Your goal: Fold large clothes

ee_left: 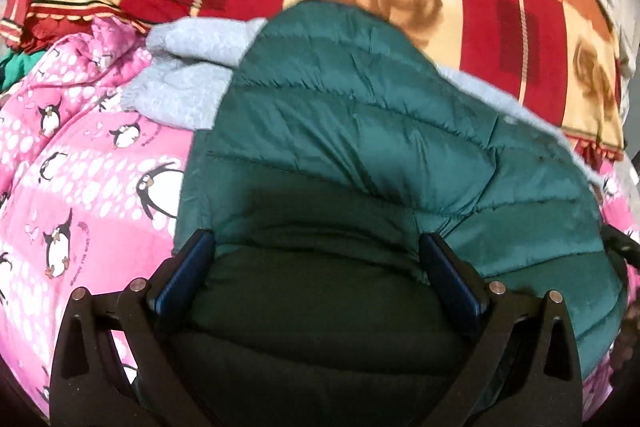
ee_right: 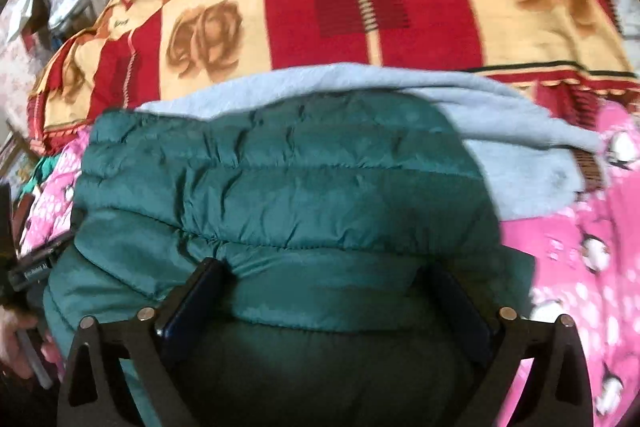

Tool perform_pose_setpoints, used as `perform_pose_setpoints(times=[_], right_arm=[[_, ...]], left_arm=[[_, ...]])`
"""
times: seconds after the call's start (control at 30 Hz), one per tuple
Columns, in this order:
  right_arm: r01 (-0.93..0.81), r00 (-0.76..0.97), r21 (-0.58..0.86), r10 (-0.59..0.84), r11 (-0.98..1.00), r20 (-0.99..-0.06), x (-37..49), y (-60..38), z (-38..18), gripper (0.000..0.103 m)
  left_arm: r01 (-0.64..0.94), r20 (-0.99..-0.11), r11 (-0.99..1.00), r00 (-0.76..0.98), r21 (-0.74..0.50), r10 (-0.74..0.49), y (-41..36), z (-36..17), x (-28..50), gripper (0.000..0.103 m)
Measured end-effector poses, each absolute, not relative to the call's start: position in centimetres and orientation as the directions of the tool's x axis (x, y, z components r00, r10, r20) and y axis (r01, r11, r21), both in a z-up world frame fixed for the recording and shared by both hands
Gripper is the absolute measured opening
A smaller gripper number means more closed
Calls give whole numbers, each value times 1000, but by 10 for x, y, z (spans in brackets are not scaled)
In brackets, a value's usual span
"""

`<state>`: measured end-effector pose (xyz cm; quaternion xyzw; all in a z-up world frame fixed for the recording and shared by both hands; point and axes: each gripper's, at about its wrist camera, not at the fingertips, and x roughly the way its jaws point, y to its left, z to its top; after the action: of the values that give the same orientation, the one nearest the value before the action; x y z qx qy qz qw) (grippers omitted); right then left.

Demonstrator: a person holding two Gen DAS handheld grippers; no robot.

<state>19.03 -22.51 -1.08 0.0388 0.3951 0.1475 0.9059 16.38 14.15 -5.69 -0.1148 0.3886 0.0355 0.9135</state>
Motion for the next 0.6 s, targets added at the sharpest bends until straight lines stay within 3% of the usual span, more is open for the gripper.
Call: perform_pose_setpoints(times=[0.13, 0.27, 0.3, 0.5, 0.6], right_arm=[[-291, 720, 211, 359, 933, -594, 133, -228, 22, 94], [-298, 642, 160, 322, 941, -696, 127, -213, -10, 96], [-299, 622, 154, 315, 942, -717, 129, -211, -21, 100], [-297, 644, 111, 285, 948, -710, 126, -204, -33, 103], [-253, 694, 134, 277, 958, -665, 107, -215, -21, 102]], left_arm=[[-161, -695, 970, 718, -184, -13, 139, -43, 142, 102], [-149, -699, 973, 715, -175, -16, 137, -47, 137, 102], [-145, -701, 972, 712, -188, -29, 139, -48, 138, 103], [-116, -703, 972, 708, -206, -64, 139, -46, 128, 102], [-100, -662, 963, 744, -249, -93, 138, -35, 98, 102]])
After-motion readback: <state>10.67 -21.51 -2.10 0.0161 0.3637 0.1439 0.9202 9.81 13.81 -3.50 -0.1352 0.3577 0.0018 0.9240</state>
